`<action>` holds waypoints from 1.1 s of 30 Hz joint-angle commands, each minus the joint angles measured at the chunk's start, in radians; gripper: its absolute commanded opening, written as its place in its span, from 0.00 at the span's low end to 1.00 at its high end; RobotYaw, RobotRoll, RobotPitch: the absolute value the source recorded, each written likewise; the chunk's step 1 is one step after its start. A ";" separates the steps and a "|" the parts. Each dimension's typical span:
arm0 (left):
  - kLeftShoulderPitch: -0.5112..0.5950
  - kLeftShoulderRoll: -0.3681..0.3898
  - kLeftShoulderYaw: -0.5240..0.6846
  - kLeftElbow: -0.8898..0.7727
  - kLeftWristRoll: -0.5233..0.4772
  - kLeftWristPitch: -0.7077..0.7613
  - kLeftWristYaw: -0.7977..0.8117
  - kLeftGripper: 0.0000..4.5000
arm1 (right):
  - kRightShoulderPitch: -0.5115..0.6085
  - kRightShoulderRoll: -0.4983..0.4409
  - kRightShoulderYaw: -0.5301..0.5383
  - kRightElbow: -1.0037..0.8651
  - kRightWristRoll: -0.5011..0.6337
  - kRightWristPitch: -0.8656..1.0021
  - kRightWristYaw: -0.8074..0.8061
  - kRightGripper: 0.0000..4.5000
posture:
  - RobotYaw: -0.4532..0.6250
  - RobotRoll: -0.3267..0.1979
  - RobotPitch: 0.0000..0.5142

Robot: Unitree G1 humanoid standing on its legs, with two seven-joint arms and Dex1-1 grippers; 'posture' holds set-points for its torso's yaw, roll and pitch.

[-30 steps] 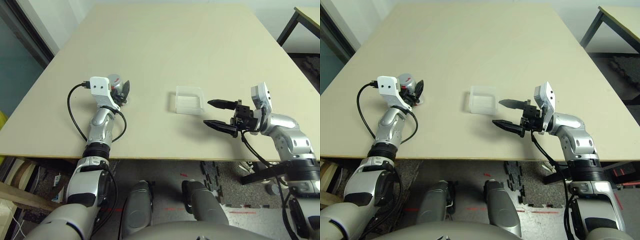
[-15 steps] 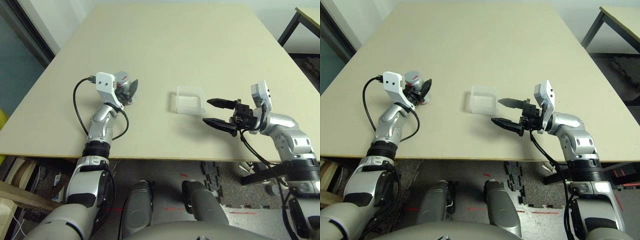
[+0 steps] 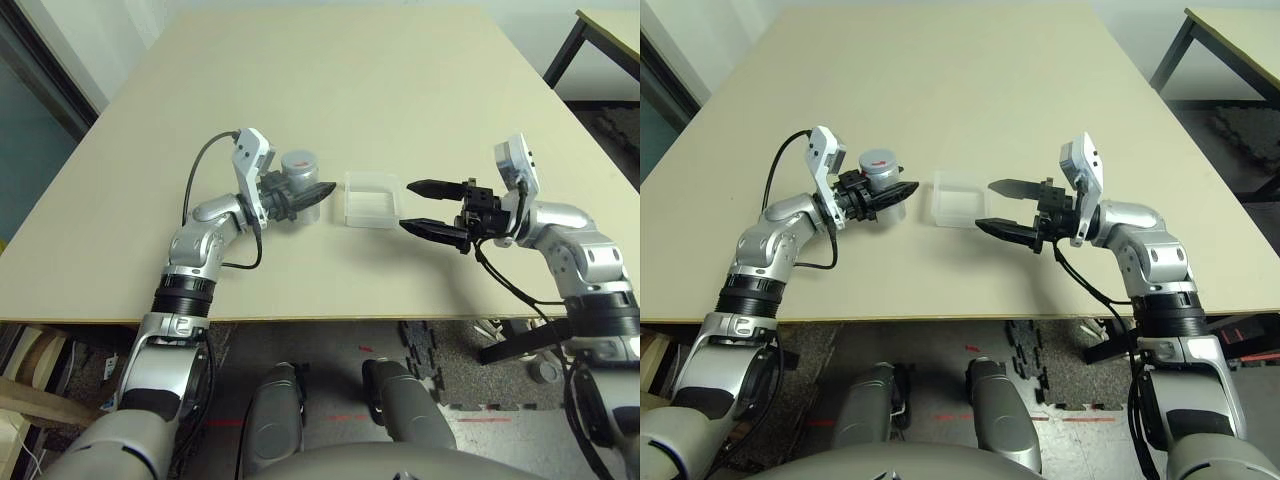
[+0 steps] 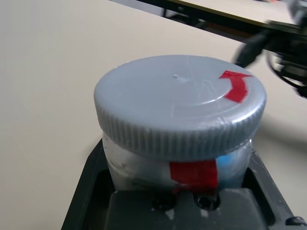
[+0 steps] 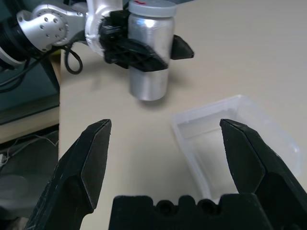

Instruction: Pour the medicine from the bottle into the box.

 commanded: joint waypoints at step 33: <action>-0.193 -0.078 -0.065 0.240 0.077 -0.215 -0.150 0.59 | -0.383 0.181 0.061 0.235 -0.061 0.081 -0.025 1.00 | 0.27 0.62 0.21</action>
